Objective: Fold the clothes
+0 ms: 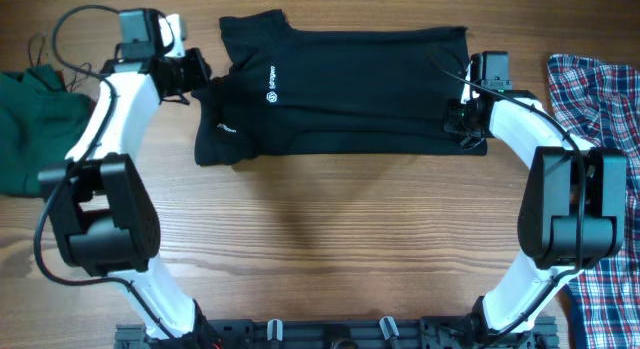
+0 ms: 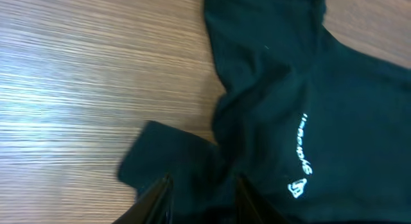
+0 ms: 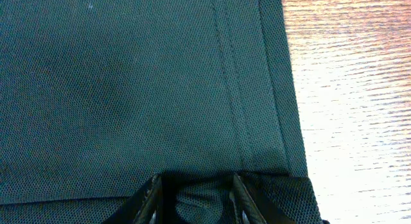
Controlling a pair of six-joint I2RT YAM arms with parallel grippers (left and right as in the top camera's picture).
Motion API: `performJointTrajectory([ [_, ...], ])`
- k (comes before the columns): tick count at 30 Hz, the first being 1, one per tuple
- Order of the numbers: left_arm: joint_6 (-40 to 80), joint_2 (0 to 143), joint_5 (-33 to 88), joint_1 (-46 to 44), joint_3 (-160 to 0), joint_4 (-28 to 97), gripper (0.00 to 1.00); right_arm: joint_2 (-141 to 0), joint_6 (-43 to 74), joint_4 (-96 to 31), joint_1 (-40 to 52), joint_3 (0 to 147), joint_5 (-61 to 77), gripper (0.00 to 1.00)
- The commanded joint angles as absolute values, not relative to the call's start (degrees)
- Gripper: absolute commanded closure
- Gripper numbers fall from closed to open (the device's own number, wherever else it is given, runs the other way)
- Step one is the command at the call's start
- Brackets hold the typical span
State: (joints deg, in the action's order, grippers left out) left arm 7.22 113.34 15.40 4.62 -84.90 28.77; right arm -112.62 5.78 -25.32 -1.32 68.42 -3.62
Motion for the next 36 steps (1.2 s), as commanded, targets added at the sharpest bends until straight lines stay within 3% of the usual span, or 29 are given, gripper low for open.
performJointTrajectory([
  [1, 7.97, 118.28, 17.12, 1.80, -85.19, 27.59, 0.68, -116.05, 6.55, -26.20, -2.11, 67.05, -7.11, 0.63],
  [10, 7.97, 126.23, 6.96, 3.33, -85.19, 25.58, 0.71, -116.05, 6.37, -26.22, -2.13, 67.07, -7.14, 0.64],
  [11, 7.99, 126.23, 6.96, 4.29, -85.19, 25.58, 0.68, -116.05, 6.39, -26.24, -2.13, 67.07, -7.11, 0.63],
  [14, 7.99, 125.03, 6.98, 5.45, -85.25, 25.06, 0.34, -115.20, 6.48, -25.80, -2.11, 67.92, -7.16, 0.62],
  [17, 8.23, 118.52, 10.37, 5.58, -87.26, 25.91, 0.21, -108.44, 6.63, -30.37, -2.11, 75.22, -7.09, 0.51],
  [20, 8.23, 108.88, 13.67, 5.48, -88.16, 27.94, 0.09, -100.03, 6.50, -33.61, -2.11, 78.98, -7.09, 0.15],
  [23, 8.25, 101.86, 13.67, 5.48, -88.16, 29.19, 0.02, -95.39, 6.11, -34.59, -2.11, 78.98, -7.07, 0.04],
  [26, 8.91, 98.56, 13.67, 4.60, -88.16, 29.93, 0.01, -93.89, 4.23, -36.07, -2.11, 78.98, -2.26, 0.01],
  [27, 9.50, 98.56, 13.69, 4.21, -88.16, 29.87, 0.02, -93.89, 3.64, -36.07, -2.11, 78.98, -0.19, 0.04],
  [29, 9.56, 98.59, 13.69, 3.51, -88.16, 28.42, 0.18, -93.84, 2.98, -36.03, -2.11, 79.07, 1.37, 0.17],
  [30, 9.56, 98.59, 13.67, 2.96, -88.16, 26.96, 0.17, -93.84, 2.98, -36.03, -2.11, 79.07, 1.34, 0.17],
  [36, 16.73, 101.08, 13.65, 1.96, -88.77, 17.26, 0.17, -94.70, 4.43, -35.16, -2.13, 83.13, 1.54, 0.01],
])
